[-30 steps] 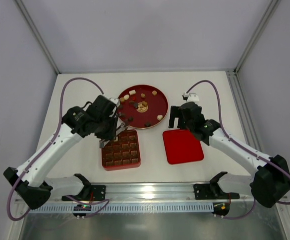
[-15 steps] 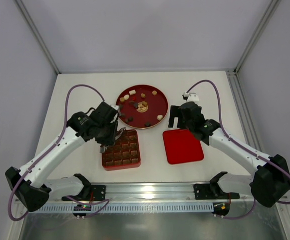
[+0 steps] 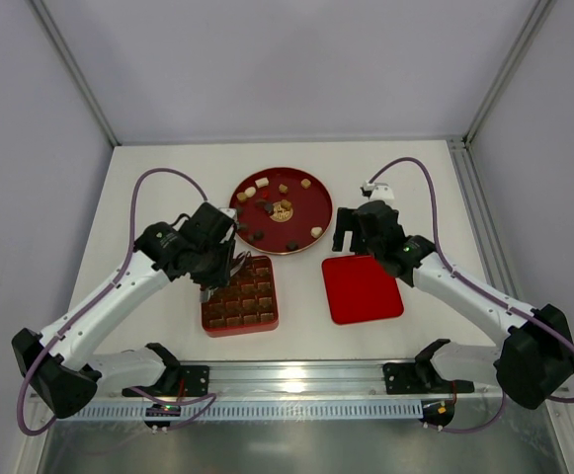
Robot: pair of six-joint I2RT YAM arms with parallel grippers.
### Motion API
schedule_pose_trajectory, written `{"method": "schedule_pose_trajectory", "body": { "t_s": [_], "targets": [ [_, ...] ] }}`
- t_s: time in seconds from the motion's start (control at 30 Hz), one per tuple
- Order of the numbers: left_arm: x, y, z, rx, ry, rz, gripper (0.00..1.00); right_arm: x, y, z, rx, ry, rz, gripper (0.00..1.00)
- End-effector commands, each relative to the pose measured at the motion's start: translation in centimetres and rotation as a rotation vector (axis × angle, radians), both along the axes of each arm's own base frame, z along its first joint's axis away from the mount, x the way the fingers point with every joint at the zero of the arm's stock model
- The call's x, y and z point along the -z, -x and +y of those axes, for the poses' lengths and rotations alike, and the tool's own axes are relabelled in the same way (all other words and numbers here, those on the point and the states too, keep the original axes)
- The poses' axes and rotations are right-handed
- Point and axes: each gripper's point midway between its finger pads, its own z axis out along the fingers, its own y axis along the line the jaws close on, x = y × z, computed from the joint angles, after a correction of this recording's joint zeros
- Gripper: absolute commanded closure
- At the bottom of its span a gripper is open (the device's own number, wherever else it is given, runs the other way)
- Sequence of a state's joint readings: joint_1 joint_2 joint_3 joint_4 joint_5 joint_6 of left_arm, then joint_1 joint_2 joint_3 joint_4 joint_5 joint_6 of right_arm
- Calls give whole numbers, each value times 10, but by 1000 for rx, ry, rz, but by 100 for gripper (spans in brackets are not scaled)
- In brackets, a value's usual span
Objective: Pack the chocolate
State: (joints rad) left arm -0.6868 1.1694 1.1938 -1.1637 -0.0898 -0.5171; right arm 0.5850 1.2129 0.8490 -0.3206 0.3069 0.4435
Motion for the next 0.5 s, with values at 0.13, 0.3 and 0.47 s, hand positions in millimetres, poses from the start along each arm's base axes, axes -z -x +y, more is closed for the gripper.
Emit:
{"method": "schedule_pose_trajectory", "body": {
  "t_s": [0.13, 0.3, 0.47],
  "targets": [
    [-5, -6, -3, -12, 23, -39, 68, -14, -11, 6, 7, -37, -43, 0],
    [-6, -5, -2, -10, 22, -38, 68, -13, -10, 6, 8, -36, -41, 0],
    [-7, -4, -1, -12, 21, -39, 68, -14, -10, 6, 6, -39, -44, 0]
  ]
}}
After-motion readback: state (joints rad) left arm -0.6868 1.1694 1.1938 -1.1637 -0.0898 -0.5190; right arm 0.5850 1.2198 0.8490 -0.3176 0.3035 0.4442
